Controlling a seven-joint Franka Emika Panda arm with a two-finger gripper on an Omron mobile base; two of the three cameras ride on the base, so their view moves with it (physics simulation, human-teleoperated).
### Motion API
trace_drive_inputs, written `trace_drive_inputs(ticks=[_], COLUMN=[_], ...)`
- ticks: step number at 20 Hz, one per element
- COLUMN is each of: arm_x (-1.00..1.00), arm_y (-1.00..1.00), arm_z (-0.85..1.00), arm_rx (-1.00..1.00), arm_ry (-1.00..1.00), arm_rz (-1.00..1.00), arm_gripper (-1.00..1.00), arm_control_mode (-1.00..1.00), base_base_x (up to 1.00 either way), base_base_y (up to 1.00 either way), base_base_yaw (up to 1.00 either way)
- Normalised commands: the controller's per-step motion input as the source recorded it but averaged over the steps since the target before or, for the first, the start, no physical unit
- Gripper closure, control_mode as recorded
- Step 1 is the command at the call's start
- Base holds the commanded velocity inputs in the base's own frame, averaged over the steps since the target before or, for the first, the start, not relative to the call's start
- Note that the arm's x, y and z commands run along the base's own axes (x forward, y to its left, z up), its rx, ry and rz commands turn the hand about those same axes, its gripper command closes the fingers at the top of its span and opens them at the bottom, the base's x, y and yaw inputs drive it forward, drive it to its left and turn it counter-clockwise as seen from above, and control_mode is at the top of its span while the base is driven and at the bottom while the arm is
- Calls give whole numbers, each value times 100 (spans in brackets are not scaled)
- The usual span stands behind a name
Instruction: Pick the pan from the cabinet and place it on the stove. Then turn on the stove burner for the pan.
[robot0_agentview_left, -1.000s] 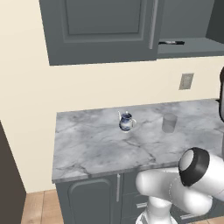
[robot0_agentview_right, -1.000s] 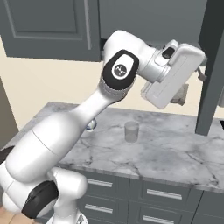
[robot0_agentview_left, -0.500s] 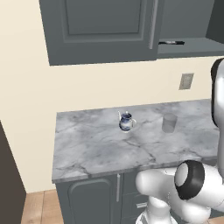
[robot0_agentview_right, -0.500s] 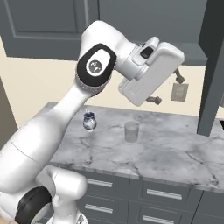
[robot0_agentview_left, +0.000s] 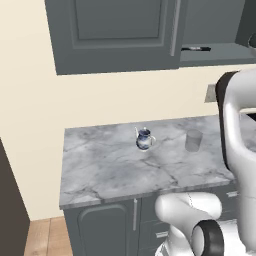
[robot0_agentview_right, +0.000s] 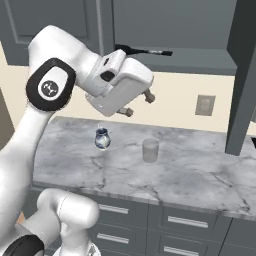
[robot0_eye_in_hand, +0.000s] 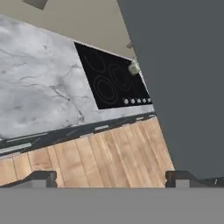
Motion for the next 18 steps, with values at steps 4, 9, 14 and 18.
trace_drive_inputs(ticks=[4, 9, 14, 18], arm_x=[-8, -3, 0, 1], arm_y=[99, 89, 72, 39], arm_z=[-1, 0, 0, 5], arm_rx=[14, 14, 17, 13], arm_ry=[-40, -44, -44, -46], arm_rz=[5, 10, 15, 19], arm_gripper=[-100, -100, -100, -100], arm_control_mode=[-100, -100, -100, -100], base_base_x=[0, 0, 0, 0], base_base_y=[0, 0, 0, 0], base_base_yaw=[0, 0, 0, 0])
